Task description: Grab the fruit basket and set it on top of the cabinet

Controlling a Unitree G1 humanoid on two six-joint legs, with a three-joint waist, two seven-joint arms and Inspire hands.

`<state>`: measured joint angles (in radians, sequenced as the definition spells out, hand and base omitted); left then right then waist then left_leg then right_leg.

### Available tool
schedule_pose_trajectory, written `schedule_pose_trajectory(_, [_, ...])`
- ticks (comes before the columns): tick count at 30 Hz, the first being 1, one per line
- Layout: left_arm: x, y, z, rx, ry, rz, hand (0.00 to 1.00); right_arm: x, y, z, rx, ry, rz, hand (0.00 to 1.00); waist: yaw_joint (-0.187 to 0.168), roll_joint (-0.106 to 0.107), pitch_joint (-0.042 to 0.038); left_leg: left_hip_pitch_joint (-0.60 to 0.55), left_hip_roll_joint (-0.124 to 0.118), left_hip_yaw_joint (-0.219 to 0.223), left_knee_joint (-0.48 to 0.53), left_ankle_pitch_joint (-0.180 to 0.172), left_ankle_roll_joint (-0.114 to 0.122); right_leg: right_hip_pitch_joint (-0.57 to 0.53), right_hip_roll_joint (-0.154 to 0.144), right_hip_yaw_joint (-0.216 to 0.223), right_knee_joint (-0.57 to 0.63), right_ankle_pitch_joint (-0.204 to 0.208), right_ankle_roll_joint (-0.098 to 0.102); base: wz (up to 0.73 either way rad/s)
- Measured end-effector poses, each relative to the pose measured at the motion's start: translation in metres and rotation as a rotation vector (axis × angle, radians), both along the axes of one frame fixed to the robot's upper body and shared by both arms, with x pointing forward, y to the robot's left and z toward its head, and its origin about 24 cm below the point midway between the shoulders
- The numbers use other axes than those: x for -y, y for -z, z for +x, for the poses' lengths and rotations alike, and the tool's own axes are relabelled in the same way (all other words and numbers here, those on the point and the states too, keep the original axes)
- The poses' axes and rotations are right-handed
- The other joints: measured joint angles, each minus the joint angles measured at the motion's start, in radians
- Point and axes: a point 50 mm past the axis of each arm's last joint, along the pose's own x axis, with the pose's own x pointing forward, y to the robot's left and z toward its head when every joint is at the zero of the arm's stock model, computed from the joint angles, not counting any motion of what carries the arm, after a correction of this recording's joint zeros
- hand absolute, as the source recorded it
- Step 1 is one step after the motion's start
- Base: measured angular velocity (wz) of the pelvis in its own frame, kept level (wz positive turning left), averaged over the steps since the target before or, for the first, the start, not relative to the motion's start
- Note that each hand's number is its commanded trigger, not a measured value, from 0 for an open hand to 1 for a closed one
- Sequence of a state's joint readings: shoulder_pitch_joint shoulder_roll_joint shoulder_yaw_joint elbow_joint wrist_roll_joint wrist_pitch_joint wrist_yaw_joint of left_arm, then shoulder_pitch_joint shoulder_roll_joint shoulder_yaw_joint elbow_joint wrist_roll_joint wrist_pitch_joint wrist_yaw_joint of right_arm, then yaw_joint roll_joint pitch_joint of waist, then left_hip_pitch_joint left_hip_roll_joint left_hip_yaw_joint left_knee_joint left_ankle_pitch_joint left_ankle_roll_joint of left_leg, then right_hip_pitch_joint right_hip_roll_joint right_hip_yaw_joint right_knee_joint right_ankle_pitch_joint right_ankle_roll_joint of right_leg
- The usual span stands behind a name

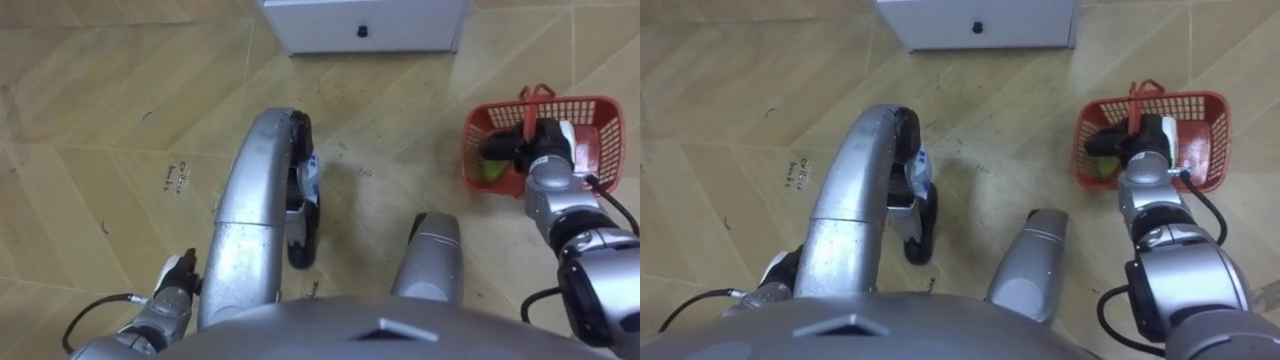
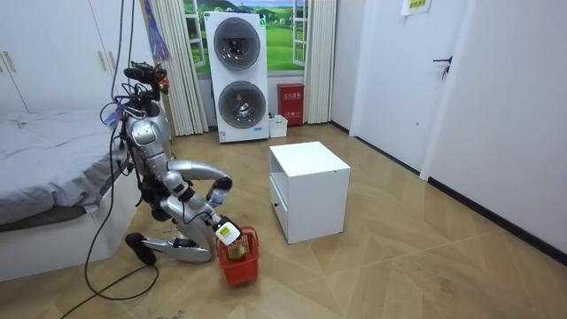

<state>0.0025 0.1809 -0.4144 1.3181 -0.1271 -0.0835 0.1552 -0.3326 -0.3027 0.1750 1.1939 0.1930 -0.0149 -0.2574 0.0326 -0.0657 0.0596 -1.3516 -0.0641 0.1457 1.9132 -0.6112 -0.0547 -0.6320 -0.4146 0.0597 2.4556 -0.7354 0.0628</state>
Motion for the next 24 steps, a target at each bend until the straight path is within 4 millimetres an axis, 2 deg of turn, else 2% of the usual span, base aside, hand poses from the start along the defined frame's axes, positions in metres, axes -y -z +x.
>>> schedule_pose_trajectory(5, [0.002, -0.001, 0.007, 0.017, 0.005, -0.005, 0.0, -0.007, 0.002, 0.002, 0.001, 0.002, 0.025, 1.0, 0.006, -0.012, 0.0026, -0.004, -0.002, -0.012, 0.008, 0.0, 0.0, 0.004, 0.009, -0.004, 0.001, 0.0, 0.0, -0.02])
schedule_pose_trajectory(8, [0.001, -0.002, 0.009, 0.032, -0.018, -0.007, 0.0, -0.009, 0.0, 0.005, 0.015, -0.01, 0.033, 1.0, 0.02, -0.025, 0.009, 0.002, -0.005, -0.028, 0.017, 0.0, 0.0, 0.014, 0.022, -0.002, 0.0, 0.0, 0.0, -0.1])
schedule_pose_trajectory(13, [-0.001, -0.003, 0.013, 0.044, -0.041, -0.022, 0.0, -0.012, -0.012, 0.019, 0.083, -0.047, 0.043, 1.0, 0.018, -0.036, 0.0064, 0.002, -0.059, -0.075, 0.04, -0.007, 0.012, 0.06, 0.03, -0.016, -0.017, 0.0, 0.0, -0.01])
schedule_pose_trajectory(15, [-0.002, -0.004, 0.019, 0.061, -0.045, -0.02, 0.0, -0.014, -0.018, 0.026, 0.112, -0.068, 0.037, 1.0, 0.005, -0.036, 0.0019, 0.009, -0.06, -0.075, 0.047, -0.013, 0.024, 0.083, 0.031, -0.034, -0.03, 0.0, 0.001, 0.19])
schedule_pose_trajectory(17, [-0.004, -0.006, 0.026, 0.079, -0.065, -0.018, 0.0, -0.017, -0.025, 0.033, 0.15, -0.082, 0.041, 1.0, -0.001, -0.047, 0.0021, 0.021, -0.066, -0.074, 0.049, -0.03, 0.029, 0.108, 0.032, -0.041, -0.049, -0.001, 0.003, 0.17])
schedule_pose_trajectory(18, [-0.004, -0.007, 0.029, 0.088, -0.062, -0.018, 0.0, -0.017, -0.03, 0.037, 0.179, -0.073, 0.047, 1.0, -0.01, -0.049, 0.0012, 0.031, -0.075, -0.074, 0.053, -0.038, 0.039, 0.131, 0.033, -0.043, -0.067, -0.003, 0.005, 0.12])
schedule_pose_trajectory(20, [-0.004, -0.009, 0.038, 0.108, -0.056, -0.019, 0.0, -0.017, -0.037, 0.043, 0.219, -0.068, 0.054, 1.0, -0.015, -0.046, 0.0004, 0.048, -0.075, -0.071, 0.058, -0.048, 0.06, 0.156, 0.048, -0.041, -0.092, -0.003, 0.005, 0.04])
schedule_pose_trajectory(22, [-0.005, -0.014, 0.053, 0.147, -0.052, -0.013, 0.0, -0.021, -0.047, 0.053, 0.271, -0.089, 0.057, 1.0, -0.022, -0.036, -0.0034, 0.059, -0.072, -0.07, 0.049, -0.057, 0.077, 0.16, 0.078, -0.033, -0.136, -0.004, 0.006, 0.0])
schedule_pose_trajectory(24, [-0.007, -0.017, 0.063, 0.177, -0.065, -0.008, 0.0, -0.024, -0.055, 0.058, 0.307, -0.104, 0.06, 1.0, -0.029, -0.032, -0.0029, 0.074, -0.071, -0.068, 0.015, -0.059, 0.082, 0.156, 0.1, -0.022, -0.187, -0.004, 0.007, -0.06])
